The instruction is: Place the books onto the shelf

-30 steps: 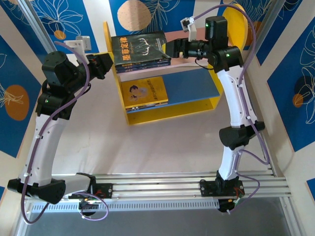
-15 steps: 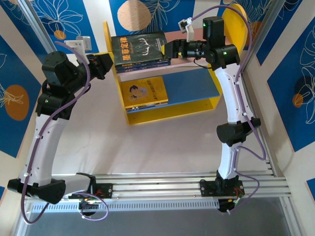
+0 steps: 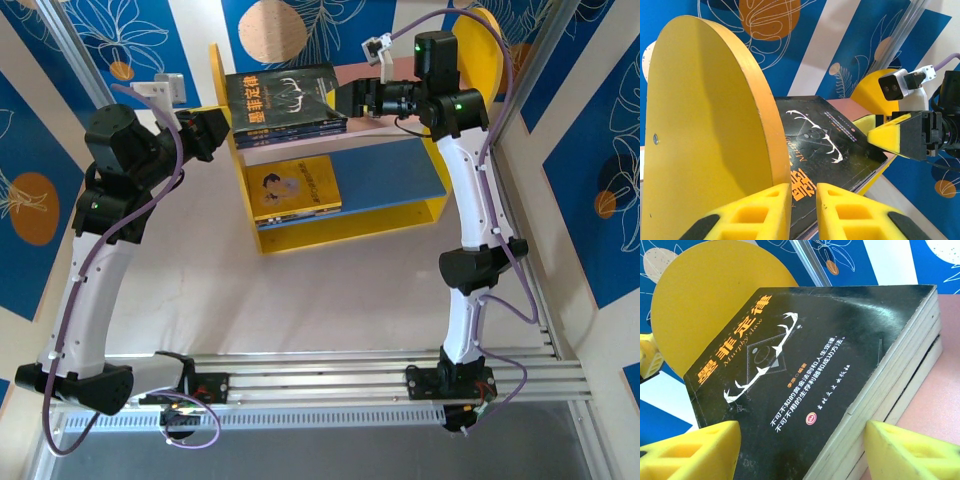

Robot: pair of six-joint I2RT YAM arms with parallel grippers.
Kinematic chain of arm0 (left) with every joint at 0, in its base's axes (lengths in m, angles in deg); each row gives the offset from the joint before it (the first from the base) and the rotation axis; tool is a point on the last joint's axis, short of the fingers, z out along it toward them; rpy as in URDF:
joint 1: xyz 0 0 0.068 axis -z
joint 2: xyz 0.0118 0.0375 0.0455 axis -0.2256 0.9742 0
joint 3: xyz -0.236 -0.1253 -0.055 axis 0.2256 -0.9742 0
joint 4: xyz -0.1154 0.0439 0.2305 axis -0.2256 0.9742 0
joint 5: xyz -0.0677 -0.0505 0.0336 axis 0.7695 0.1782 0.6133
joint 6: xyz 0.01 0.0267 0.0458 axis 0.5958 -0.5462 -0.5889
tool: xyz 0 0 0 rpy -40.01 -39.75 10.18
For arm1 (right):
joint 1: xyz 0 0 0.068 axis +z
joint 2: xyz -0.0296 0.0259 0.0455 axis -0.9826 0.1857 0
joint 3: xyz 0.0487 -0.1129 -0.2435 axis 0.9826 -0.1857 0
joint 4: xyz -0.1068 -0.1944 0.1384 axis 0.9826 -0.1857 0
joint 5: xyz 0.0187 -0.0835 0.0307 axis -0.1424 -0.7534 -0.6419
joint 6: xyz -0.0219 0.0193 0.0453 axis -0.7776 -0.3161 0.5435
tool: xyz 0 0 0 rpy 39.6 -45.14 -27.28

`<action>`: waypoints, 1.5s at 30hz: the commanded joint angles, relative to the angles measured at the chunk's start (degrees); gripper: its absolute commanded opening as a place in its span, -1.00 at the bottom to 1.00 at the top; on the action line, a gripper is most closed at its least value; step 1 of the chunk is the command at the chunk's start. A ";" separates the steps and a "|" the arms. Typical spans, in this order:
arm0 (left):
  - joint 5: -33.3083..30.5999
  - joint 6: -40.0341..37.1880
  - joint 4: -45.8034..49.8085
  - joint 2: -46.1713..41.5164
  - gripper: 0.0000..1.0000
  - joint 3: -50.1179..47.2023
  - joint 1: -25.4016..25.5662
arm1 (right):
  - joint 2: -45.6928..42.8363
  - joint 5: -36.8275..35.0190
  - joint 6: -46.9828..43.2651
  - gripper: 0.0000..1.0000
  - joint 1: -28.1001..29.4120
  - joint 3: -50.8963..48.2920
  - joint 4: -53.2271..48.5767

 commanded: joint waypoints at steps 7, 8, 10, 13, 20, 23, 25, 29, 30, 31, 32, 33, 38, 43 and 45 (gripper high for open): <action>-0.45 -1.11 1.29 -0.25 -0.57 1.27 -0.29 | 0.47 4.55 0.68 0.32 0.49 1.93 -0.80; -0.42 -1.10 1.26 -0.25 -0.57 1.28 -0.29 | 0.41 4.71 0.66 0.32 0.53 2.00 -0.91; -0.42 -1.18 1.43 -0.36 -0.57 1.45 -0.29 | 0.43 5.22 0.69 0.31 0.53 1.84 -0.82; -0.63 -1.44 1.49 -0.51 -0.57 1.28 -0.29 | 0.40 5.97 0.98 0.31 0.58 1.79 -0.55; -0.64 -1.46 1.72 -0.23 -0.57 1.64 -0.29 | -0.14 0.73 0.01 0.31 0.37 1.75 -1.54; -0.86 -1.71 2.11 -0.34 -0.57 1.67 -0.29 | -1.03 -2.73 -0.83 0.31 0.22 1.20 -1.70; -1.19 -2.07 2.48 -0.46 -0.57 1.83 -0.29 | -2.39 -4.07 -1.26 0.31 0.17 -0.38 -1.05; -1.44 -2.49 3.09 -0.54 -0.57 2.11 -0.28 | -6.19 -3.95 -1.29 0.30 -0.05 -6.57 2.40; -1.52 -2.58 3.26 -0.51 -0.56 2.10 -0.29 | -7.47 -3.33 -1.08 0.31 -0.26 -8.82 3.72; -1.61 -2.67 3.31 -0.57 -0.57 2.11 -0.29 | -8.73 -2.91 -0.81 0.31 -0.32 -11.02 5.01; -1.68 -2.68 3.35 -0.65 -0.57 2.08 -0.29 | -9.73 -2.56 -0.66 0.31 -0.53 -12.73 6.05; -1.62 -2.71 3.48 -0.65 -0.57 2.05 -0.29 | -10.90 -2.53 -0.53 0.31 -0.50 -14.48 6.82; -1.79 -2.77 3.86 -1.03 -0.57 1.82 -0.29 | -16.03 -3.20 -1.05 0.31 -0.58 -22.22 10.00; -2.03 -2.85 3.89 -1.43 -0.57 1.52 -0.29 | -20.97 -4.51 -0.78 0.31 -0.62 -30.01 12.79; -1.98 -2.85 3.92 -1.40 -0.57 1.42 -0.22 | -22.78 -4.57 -0.54 0.31 -0.53 -32.54 13.94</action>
